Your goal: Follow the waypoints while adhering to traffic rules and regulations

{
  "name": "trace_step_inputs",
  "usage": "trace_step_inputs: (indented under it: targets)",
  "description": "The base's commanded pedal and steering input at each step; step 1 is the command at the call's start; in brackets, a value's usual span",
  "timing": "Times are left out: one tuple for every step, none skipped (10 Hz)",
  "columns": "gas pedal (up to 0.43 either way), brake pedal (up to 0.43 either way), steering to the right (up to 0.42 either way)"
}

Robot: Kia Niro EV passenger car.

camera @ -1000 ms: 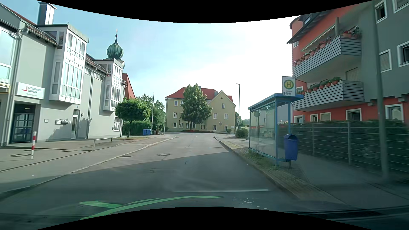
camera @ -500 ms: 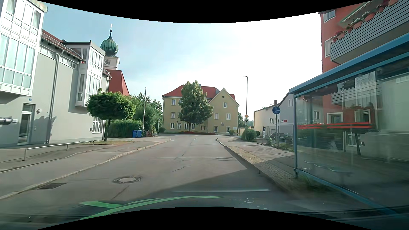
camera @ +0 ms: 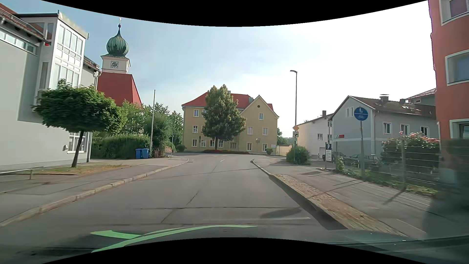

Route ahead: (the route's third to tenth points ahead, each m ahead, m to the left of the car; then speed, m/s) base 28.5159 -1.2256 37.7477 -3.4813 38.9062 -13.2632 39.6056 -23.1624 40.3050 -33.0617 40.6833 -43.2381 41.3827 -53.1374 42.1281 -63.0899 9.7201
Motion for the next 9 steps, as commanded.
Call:
trace_step_inputs:
  targets:
    - [0.000, 0.000, 0.000]
    - [0.000, 0.000, 0.000]
    - [0.000, 0.000, 0.000]
    - [0.000, 0.018, 0.001]
    - [0.000, 0.049, 0.002]
    - [0.000, 0.073, 0.002]
    - [0.000, 0.091, 0.002]
    - [0.000, 0.110, 0.002]
    - [0.000, 0.116, 0.002]
